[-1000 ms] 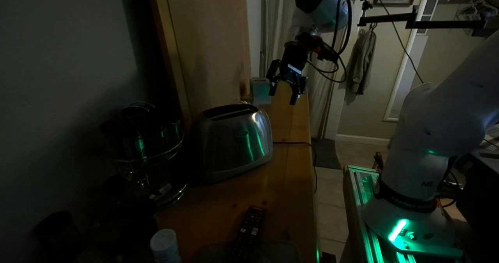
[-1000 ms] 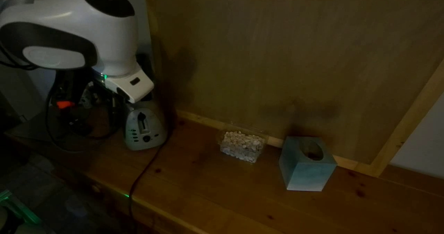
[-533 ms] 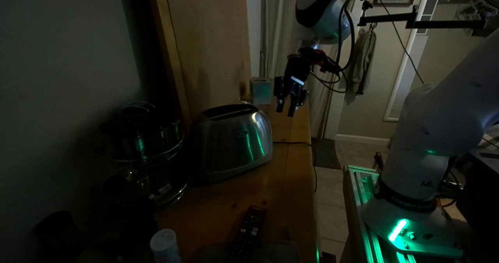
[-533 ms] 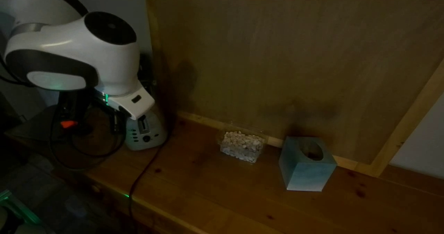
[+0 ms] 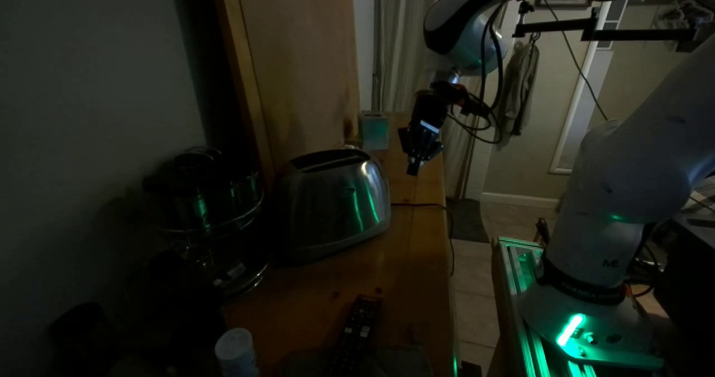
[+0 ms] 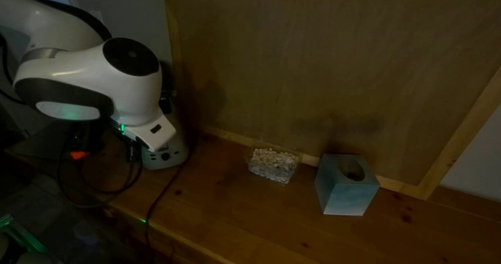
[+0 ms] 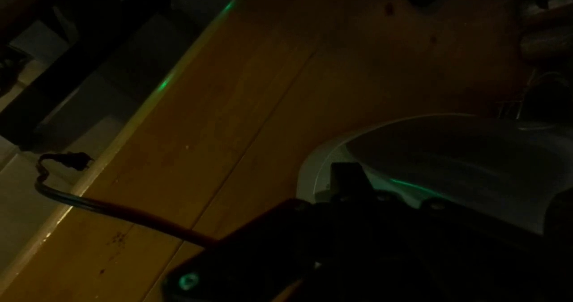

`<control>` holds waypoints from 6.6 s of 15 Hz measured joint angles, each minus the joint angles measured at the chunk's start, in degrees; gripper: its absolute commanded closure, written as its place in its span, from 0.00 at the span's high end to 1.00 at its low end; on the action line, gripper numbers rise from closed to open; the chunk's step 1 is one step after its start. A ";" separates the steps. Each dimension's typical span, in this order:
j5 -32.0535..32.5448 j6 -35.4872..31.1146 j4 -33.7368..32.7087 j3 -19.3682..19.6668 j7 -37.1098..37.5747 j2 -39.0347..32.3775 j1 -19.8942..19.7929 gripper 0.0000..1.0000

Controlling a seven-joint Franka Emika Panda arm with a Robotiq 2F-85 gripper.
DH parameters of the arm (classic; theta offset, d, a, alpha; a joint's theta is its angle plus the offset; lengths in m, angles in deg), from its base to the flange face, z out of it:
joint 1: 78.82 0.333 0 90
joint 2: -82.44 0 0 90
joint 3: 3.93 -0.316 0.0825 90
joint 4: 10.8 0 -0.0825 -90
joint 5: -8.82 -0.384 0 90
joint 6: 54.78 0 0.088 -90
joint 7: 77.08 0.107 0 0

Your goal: Press a button on the toaster.

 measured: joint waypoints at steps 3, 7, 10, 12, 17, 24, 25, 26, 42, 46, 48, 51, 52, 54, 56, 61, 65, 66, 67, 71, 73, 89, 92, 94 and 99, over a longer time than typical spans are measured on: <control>-2.50 -1.35 0.09 0.69 0.00 -1.17 -0.11 0.00; -7.23 -1.77 0.15 0.91 0.13 -2.59 -0.10 0.00; -8.73 -1.77 0.27 0.96 1.47 -4.09 -0.14 0.00; -9.21 -1.55 0.38 1.03 3.63 -5.39 -0.32 0.00; -11.82 1.35 0.41 1.42 8.95 -8.14 -1.77 0.00; -17.09 7.03 0.41 3.38 15.29 -9.21 -6.01 0.00; -17.84 7.15 0.41 3.49 16.14 -9.28 -6.57 0.00; -18.66 7.25 0.41 3.56 16.69 -9.33 -7.03 0.01; -20.33 7.95 0.41 3.83 16.94 -9.35 -7.73 0.01; -20.33 7.95 0.41 3.83 16.94 -9.36 -7.73 0.01; -20.33 7.95 0.41 3.83 16.94 -9.36 -7.73 0.01; -20.33 7.95 0.41 3.83 16.94 -9.36 -7.73 0.01; -20.33 7.95 0.41 3.83 16.94 -9.36 -7.73 0.01; -20.33 7.95 0.41 3.83 16.94 -9.36 -7.73 0.01; -20.33 7.95 0.41 3.83 16.94 -9.36 -7.73 0.01; -20.33 7.95 0.41 3.83 16.94 -9.36 -7.73 0.01; -20.33 7.95 0.41 3.83 16.94 -9.36 -7.73 0.01; -20.33 7.95 0.41 3.83 16.94 -9.36 -7.73 0.01; -20.33 7.95 0.41 3.83 16.94 -9.36 -7.73 0.01; -20.33 7.95 0.41 3.83 16.94 -9.36 -7.73 0.01; -20.33 7.95 0.41 3.83 16.94 -9.36 -7.73 0.01; -21.64 10.53 -1.05 3.47 22.17 -12.30 -7.87 0.00; -23.89 10.53 -2.00 3.52 24.61 -13.58 -8.24 0.00; -25.39 10.53 -2.61 3.52 26.08 -14.54 -8.31 0.00; -25.91 10.36 -4.09 3.12 29.37 -16.86 -8.30 0.00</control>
